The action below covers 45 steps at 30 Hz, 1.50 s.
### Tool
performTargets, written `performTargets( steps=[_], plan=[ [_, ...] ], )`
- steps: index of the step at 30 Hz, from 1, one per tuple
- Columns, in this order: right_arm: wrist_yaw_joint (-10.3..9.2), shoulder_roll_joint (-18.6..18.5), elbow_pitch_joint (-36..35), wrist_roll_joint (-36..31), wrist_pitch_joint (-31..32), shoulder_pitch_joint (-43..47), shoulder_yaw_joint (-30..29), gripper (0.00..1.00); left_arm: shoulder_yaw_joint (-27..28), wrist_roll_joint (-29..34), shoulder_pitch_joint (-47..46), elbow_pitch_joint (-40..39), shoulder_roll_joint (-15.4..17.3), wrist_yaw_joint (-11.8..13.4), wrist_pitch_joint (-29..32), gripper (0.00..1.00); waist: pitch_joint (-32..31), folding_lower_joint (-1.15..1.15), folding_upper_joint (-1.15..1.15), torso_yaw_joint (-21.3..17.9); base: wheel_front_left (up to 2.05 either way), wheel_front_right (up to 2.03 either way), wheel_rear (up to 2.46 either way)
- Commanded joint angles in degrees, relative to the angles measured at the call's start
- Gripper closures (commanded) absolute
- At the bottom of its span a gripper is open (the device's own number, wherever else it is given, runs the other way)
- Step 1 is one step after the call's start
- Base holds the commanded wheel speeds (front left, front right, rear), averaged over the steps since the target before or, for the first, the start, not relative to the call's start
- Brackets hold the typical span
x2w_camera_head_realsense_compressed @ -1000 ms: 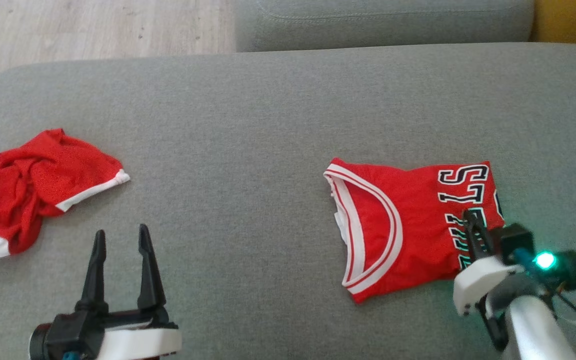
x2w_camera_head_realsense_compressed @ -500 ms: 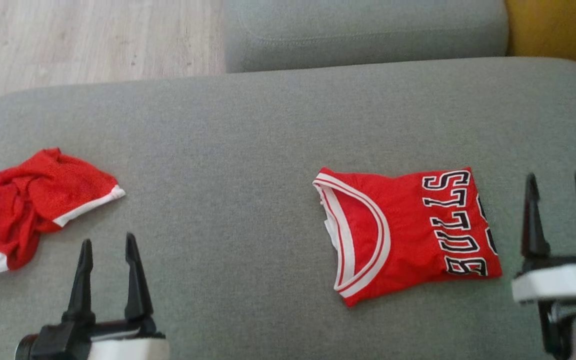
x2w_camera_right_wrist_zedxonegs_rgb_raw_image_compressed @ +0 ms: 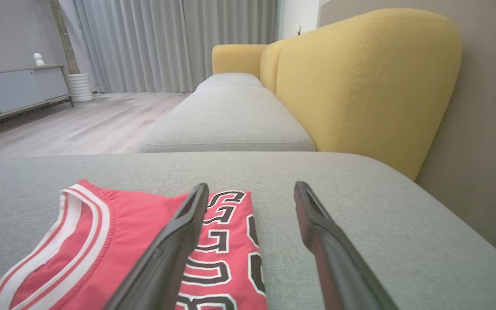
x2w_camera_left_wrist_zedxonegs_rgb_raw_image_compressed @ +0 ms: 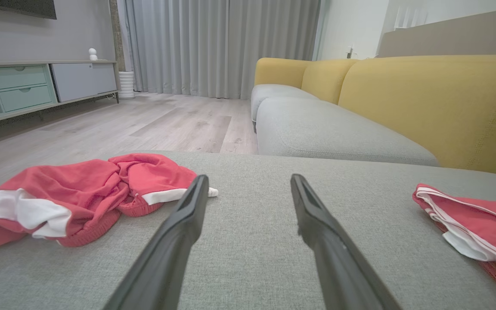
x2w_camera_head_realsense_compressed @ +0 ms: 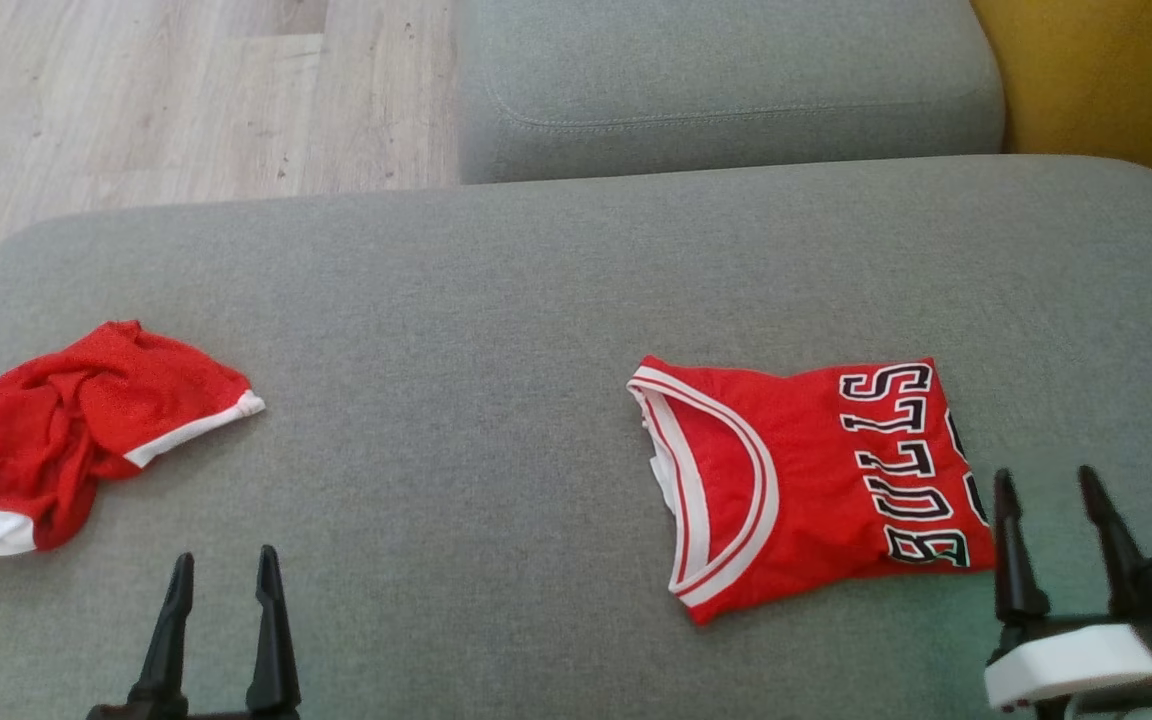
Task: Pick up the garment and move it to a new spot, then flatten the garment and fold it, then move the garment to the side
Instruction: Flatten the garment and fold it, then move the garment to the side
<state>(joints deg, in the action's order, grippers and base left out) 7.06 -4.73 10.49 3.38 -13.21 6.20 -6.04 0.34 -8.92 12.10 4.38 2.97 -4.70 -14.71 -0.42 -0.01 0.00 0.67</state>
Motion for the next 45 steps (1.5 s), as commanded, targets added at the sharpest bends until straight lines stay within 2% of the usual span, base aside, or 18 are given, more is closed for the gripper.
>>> performTargets(
  steps=[1,10,13,15,17,22,25,32,38,39,40,42,45],
  plan=[
    [0.43,-1.28,-1.1,0.51,-1.14,-2.2,1.9,0.0,2.35,0.6,-1.7,-1.55,-0.01,-0.27,-0.29,0.0,-0.08,0.01,0.0,0.11,0.0,0.0,0.0],
    [0.43,-1.56,0.85,1.86,-1.51,-2.99,4.3,0.0,2.04,0.6,-1.84,-1.66,-0.06,-0.79,-0.29,0.0,0.03,0.01,0.0,0.1,0.0,0.0,0.0],
    [0.43,-0.98,-0.06,6.66,0.5,-4.14,5.67,0.0,2.01,0.46,-1.97,-1.77,-0.07,-0.72,-0.29,0.0,0.35,0.01,0.0,-0.04,0.0,0.0,0.0],
    [0.43,-0.52,-2.17,12.96,5.15,-6.16,5.3,0.0,2.08,0.32,-2.11,-2.01,-0.08,-0.53,-0.29,0.0,0.86,0.01,0.0,-0.31,0.0,0.0,0.0],
    [0.43,-1.77,-4.28,16.17,11.92,-8.65,4.3,0.0,2.04,0.34,-2.28,-2.13,-0.08,-0.44,-0.29,0.0,1.35,0.01,0.0,-0.54,0.0,0.0,0.0],
    [0.43,-4.83,-1.48,16.7,31.5,-14.36,-0.02,0.0,0.92,0.29,-3.64,-2.16,-0.09,-0.21,-0.29,0.0,3.37,0.01,0.0,-0.23,0.0,0.0,0.0],
    [0.43,-5.33,3.42,16.34,38.92,-17.25,-0.25,0.0,0.15,0.26,-4.69,-1.88,-0.09,-0.15,-0.29,0.0,4.41,0.01,0.0,0.34,0.0,0.0,0.0],
    [0.43,-4.98,14.47,15.85,42.76,-22.62,-0.14,0.0,-0.58,0.36,-7.13,-1.0,-0.09,-0.35,-0.29,0.0,6.18,0.01,0.0,2.67,0.0,0.0,0.0],
    [0.43,-4.21,19.46,19.49,47.27,-24.73,1.29,0.0,-0.9,0.36,-7.67,-0.93,-0.09,-0.21,-0.29,0.0,6.83,0.01,0.0,3.52,0.0,0.0,0.0],
    [0.43,-4.26,19.95,20.3,48.11,-25.06,1.61,0.44,-1.11,0.29,-7.76,-0.94,-0.09,-0.1,-0.29,0.0,7.0,0.01,0.0,3.58,0.0,0.0,0.0],
    [0.43,-4.45,20.23,20.86,48.67,-25.35,1.82,1.0,-1.32,0.19,-7.88,-1.0,-0.09,0.01,-0.29,0.0,7.27,0.01,0.0,3.53,0.0,0.0,0.0],
    [0.43,-5.21,20.11,21.41,48.52,-26.27,1.96,1.0,-1.56,0.02,-8.18,-1.25,-0.09,0.06,-0.29,0.0,7.98,0.01,0.0,3.1,0.0,0.0,0.0],
    [0.43,-7.06,19.79,19.03,45.07,-29.18,0.35,1.0,-1.36,0.12,-8.73,-1.86,-0.09,0.03,-0.29,0.0,9.73,0.01,0.0,1.46,0.0,0.0,0.0]
  ],
)
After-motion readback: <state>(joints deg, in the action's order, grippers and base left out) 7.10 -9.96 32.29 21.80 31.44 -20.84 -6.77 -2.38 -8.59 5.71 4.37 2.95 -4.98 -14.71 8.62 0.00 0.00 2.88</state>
